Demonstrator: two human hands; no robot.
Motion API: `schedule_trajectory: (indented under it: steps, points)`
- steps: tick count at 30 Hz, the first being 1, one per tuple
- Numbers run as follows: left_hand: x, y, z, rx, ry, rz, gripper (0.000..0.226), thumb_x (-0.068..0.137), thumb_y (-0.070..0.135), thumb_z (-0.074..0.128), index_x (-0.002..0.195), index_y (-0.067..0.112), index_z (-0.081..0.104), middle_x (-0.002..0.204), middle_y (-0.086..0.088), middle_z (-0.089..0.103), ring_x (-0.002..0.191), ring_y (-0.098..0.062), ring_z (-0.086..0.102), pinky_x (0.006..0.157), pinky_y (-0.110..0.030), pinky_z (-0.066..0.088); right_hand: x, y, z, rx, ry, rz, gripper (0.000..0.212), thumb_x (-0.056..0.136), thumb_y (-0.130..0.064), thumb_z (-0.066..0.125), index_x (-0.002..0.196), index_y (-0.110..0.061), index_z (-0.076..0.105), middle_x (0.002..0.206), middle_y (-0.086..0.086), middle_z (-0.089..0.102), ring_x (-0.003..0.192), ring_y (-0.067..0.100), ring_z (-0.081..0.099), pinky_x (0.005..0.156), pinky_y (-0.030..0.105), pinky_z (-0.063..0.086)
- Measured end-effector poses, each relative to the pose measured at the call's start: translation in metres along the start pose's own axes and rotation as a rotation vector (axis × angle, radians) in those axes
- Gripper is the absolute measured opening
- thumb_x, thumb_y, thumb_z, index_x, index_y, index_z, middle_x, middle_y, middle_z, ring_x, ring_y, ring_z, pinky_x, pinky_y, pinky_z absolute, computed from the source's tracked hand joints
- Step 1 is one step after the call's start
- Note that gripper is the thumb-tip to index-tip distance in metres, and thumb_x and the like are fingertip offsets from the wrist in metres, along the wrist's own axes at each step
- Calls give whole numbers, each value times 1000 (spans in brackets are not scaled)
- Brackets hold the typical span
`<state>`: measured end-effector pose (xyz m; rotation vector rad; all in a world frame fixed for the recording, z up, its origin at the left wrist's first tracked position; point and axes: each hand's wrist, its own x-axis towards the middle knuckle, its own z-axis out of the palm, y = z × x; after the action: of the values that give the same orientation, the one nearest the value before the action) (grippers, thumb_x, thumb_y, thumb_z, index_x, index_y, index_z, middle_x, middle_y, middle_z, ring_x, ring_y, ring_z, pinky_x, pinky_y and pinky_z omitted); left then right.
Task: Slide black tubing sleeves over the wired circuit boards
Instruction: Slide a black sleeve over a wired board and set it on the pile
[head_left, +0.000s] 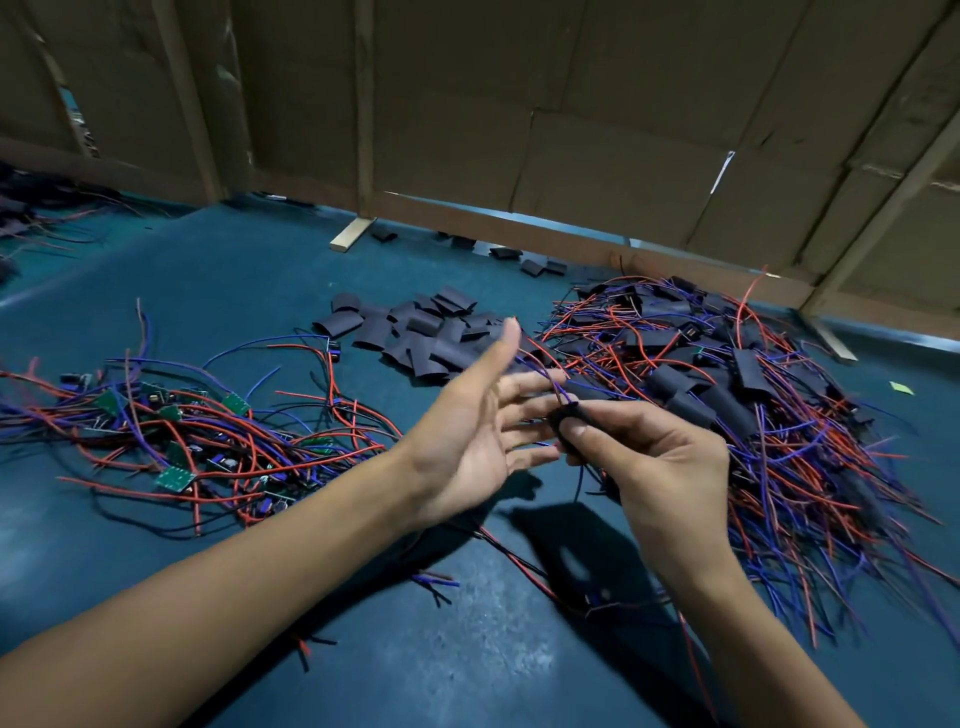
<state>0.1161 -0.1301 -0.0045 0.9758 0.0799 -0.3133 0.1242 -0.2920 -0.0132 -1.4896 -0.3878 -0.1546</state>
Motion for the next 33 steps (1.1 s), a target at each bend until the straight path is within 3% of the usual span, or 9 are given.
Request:
schedule_trajectory:
  steps: [3, 6, 9, 12, 15, 20, 24, 29, 33]
  points:
    - [-2, 9, -8, -243, 30, 23, 67, 81, 66, 61, 118, 10, 65, 94, -5, 70, 87, -21, 68, 88, -36, 53, 3, 1, -5, -8, 12, 12, 24, 79, 9, 76, 83, -14, 80, 72, 10, 76, 59, 15, 65, 60, 19, 53]
    - [-2, 14, -11, -212, 119, 64, 36, 82, 48, 70, 94, 14, 70, 81, 1, 67, 70, -12, 63, 70, -27, 55, 4, 2, -7, -12, 2, 33, 25, 79, 8, 77, 79, -17, 81, 71, 11, 75, 58, 16, 66, 59, 20, 53]
    - [-2, 17, -10, -238, 106, 104, 36, 78, 36, 74, 106, 15, 65, 76, 1, 65, 65, -10, 62, 61, -23, 55, 3, 3, -7, -26, -42, 49, 32, 81, 7, 76, 82, -24, 82, 72, 9, 76, 59, 16, 66, 60, 20, 53]
    - [-4, 19, -10, -174, 66, 195, 30, 82, 29, 70, 107, 13, 72, 78, 0, 65, 68, -10, 64, 61, -22, 55, 2, 2, -4, -13, -62, 37, 30, 80, 4, 77, 84, -25, 82, 75, 9, 76, 63, 17, 67, 63, 24, 56]
    - [-6, 20, -9, -43, 65, 327, 21, 94, 19, 62, 107, 9, 74, 85, -3, 66, 75, -13, 64, 64, -24, 55, 1, 0, -2, 22, -82, 44, 16, 73, -14, 82, 88, -21, 82, 81, 8, 77, 68, 17, 67, 67, 23, 56]
    - [-7, 16, -10, 174, 24, 475, 19, 98, 14, 60, 112, 9, 72, 94, -8, 64, 87, -17, 61, 72, -28, 52, 1, 2, -3, 11, -87, 17, 28, 70, -22, 81, 98, -19, 79, 92, 3, 79, 82, 17, 72, 81, 27, 59]
    - [-9, 15, -11, 329, 34, 550, 22, 91, 22, 66, 111, 18, 75, 102, -10, 72, 88, -13, 62, 70, -24, 52, 3, 5, -8, -148, -114, -103, 30, 76, -26, 79, 106, -28, 75, 101, -7, 78, 91, 10, 73, 86, 24, 57]
    - [-8, 16, -13, 421, 10, 597, 22, 93, 16, 64, 112, 21, 73, 105, -4, 76, 87, -7, 66, 69, -21, 52, 6, 7, -20, -699, -111, -417, 42, 82, -36, 77, 123, -30, 69, 112, -30, 65, 100, 13, 69, 93, 35, 55]
    - [-8, 14, -14, 536, 0, 623, 24, 97, 5, 61, 118, 13, 69, 108, -4, 76, 88, -4, 67, 70, -22, 54, 8, 12, -24, -573, -73, -415, 46, 82, -30, 78, 126, -23, 68, 113, -17, 71, 101, 9, 71, 93, 37, 57]
